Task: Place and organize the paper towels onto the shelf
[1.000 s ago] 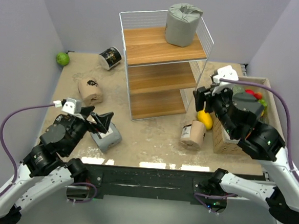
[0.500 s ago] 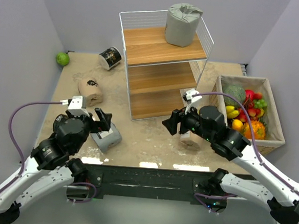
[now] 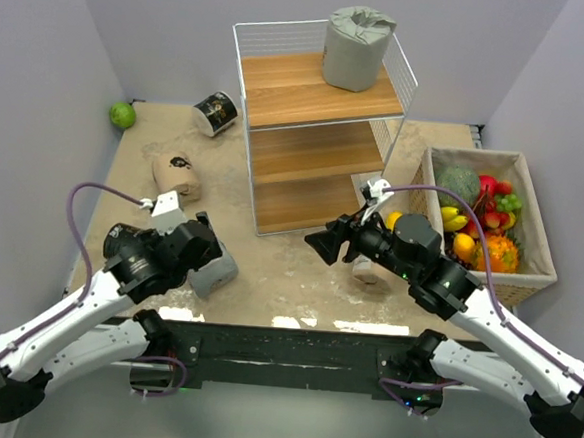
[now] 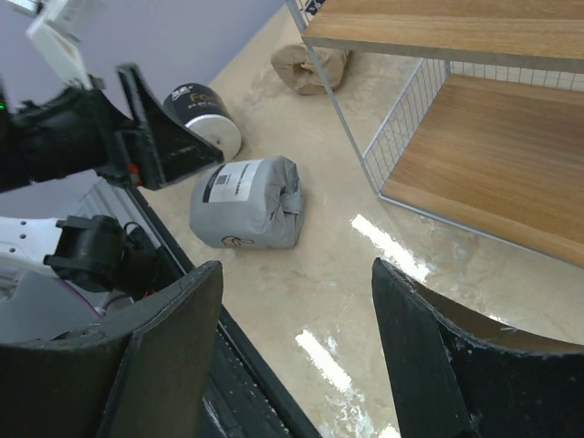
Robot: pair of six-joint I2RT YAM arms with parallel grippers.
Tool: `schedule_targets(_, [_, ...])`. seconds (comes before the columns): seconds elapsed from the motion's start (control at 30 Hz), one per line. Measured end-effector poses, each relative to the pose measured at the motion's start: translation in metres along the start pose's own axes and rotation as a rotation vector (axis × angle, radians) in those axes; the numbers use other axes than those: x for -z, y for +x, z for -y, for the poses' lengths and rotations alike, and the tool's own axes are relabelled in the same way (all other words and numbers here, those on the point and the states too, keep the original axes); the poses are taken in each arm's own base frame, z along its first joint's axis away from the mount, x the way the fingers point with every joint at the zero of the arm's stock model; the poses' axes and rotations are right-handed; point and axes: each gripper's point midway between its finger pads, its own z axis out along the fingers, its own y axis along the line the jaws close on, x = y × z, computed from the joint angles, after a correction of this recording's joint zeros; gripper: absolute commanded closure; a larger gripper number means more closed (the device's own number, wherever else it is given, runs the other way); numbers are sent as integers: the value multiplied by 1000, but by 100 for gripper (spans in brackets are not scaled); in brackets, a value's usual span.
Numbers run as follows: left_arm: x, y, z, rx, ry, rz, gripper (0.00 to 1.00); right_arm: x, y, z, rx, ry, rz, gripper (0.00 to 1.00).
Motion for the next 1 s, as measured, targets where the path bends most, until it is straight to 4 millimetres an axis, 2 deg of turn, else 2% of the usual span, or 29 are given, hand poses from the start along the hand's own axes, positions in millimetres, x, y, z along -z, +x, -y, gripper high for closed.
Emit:
schedule_targets(0.13, [-14,16,-3,0,-74,-52,4,2,0,0,1,-4,7,28])
schedule_targets(0.33, [-25,38,-20,10,-142,-104,5,0,21,3,14,-22,-39,27])
schedule_targets(0.43, [-31,49,-22,-1,-166,-130,7,0,23,4,24,-23,-45,27])
schedule_targets(0.53, [-35,49,-15,1,-151,-131,8,0,24,4,32,-28,-48,27])
schedule_targets(0.67, [-39,53,-2,-28,-70,-139,17,-5,27,4,30,-32,-58,27])
schedule_targets(1.0, [-38,78,49,-41,314,-180,23,-23,50,10,-73,-25,-87,28])
